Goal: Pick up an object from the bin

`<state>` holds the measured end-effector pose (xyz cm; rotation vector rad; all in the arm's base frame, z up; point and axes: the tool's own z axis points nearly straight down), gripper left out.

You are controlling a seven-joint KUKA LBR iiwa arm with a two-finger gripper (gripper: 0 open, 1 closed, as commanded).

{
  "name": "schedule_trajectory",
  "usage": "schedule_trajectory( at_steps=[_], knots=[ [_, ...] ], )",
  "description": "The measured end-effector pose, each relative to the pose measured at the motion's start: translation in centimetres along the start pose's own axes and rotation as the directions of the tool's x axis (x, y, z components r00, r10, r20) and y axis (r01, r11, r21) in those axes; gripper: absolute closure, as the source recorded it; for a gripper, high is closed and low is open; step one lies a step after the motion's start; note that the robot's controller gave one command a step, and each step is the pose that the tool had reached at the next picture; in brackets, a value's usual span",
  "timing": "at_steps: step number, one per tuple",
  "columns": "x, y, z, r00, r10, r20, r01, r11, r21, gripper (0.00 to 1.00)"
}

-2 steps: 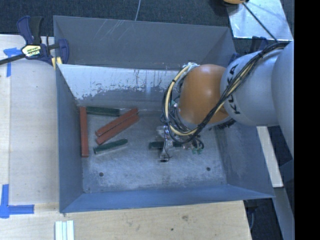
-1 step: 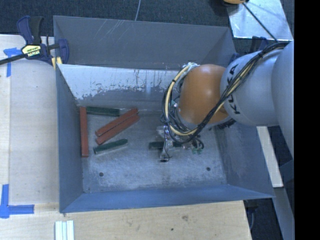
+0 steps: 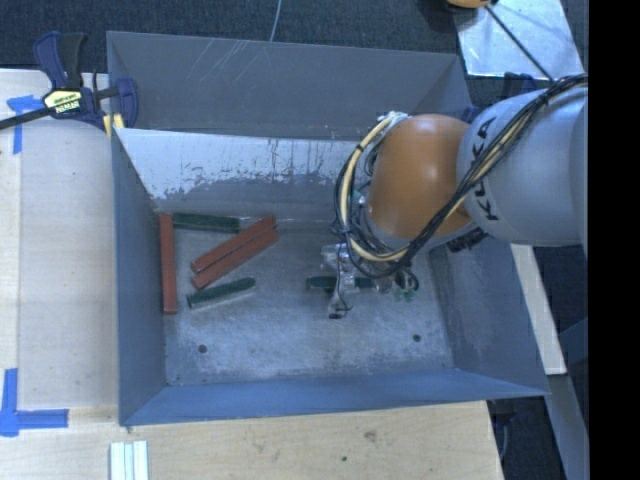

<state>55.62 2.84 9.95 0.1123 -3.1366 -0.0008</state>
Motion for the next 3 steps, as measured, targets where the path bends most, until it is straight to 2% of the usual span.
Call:
schedule_trajectory(
  at_steps=[1,2,3],
  knots=[
    [1.2,0.8,-9.6,1.000,0.006,0.006,-0.006,1.000,0.001,1.00],
    [1.2,0.8,-9.6,1.000,0.006,0.006,-0.006,1.000,0.001,1.00],
    [1.2,1.2,-13.4,1.000,-0.011,0.003,0.011,1.000,0.001,1.00]
  ],
)
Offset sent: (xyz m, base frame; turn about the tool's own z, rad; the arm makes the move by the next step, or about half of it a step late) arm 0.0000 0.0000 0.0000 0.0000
